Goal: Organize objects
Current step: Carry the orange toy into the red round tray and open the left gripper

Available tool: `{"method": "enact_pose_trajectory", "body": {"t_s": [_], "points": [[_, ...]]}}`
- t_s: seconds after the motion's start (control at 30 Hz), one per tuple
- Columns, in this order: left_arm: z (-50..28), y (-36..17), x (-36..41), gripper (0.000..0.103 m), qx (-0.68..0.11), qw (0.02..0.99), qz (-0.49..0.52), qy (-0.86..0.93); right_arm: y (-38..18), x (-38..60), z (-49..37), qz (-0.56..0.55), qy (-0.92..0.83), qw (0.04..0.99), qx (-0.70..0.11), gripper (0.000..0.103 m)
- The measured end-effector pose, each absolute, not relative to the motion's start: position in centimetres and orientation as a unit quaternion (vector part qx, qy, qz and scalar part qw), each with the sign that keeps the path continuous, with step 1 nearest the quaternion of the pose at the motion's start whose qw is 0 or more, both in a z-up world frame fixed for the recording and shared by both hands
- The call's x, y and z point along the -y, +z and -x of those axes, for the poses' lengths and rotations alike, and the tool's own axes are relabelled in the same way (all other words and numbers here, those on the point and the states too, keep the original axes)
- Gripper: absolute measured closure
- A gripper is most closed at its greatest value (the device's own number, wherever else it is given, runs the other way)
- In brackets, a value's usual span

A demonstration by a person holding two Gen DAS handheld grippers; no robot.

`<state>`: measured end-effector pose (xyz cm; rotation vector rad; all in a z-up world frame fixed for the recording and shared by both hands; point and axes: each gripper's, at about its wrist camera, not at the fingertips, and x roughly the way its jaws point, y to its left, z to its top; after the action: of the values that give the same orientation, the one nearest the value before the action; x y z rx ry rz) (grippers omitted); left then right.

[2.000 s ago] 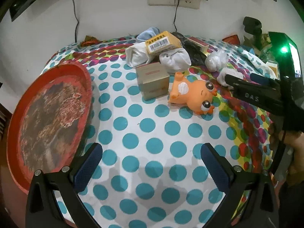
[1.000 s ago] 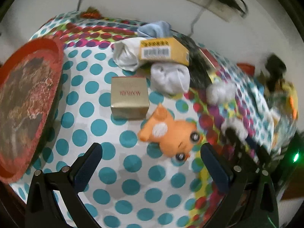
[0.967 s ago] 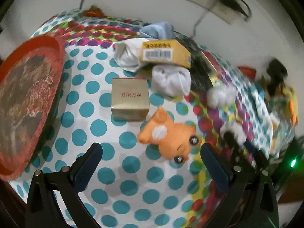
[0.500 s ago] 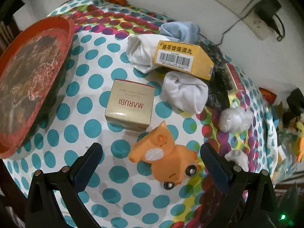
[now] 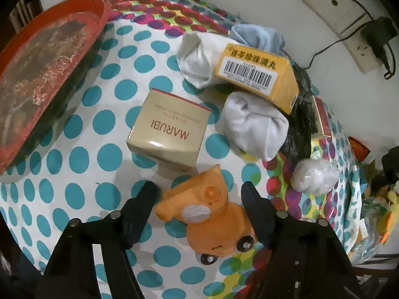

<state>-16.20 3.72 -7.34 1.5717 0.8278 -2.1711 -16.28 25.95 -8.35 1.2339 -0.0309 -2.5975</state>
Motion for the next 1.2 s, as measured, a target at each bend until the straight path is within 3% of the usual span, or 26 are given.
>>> {"method": "enact_pose_trajectory", "body": {"t_s": [0.1,0.17,0.57,0.9,1.2], "points": [[16.2,-7.1,-3.9,0.048,-0.280,0.157,-0.549,-0.772,-8.4,-26.0,16.3,-0.425,-0.895,0.133,0.012,0.051],[16.2,-7.0,-4.0,0.058,-0.271,0.148,-0.547,-0.778,-8.4,-26.0,16.3,-0.425,-0.895,0.134,0.012,0.051],[15.6,-6.0,-4.6,0.060,-0.221,0.091,-0.544,-0.805,-8.4,-26.1,16.4,-0.426,-0.896,0.129,0.008,0.051],[13.1,-2.4,-4.5,0.060,-0.129,0.051,-0.506,-0.852,-8.5,-25.8,16.3,-0.427,-0.896,0.123,-0.003,0.051],[10.8,0.6,-0.7,0.060,-0.074,0.054,-0.476,-0.875,-8.4,-25.2,16.2,-0.424,-0.899,0.110,-0.025,0.053]]}}
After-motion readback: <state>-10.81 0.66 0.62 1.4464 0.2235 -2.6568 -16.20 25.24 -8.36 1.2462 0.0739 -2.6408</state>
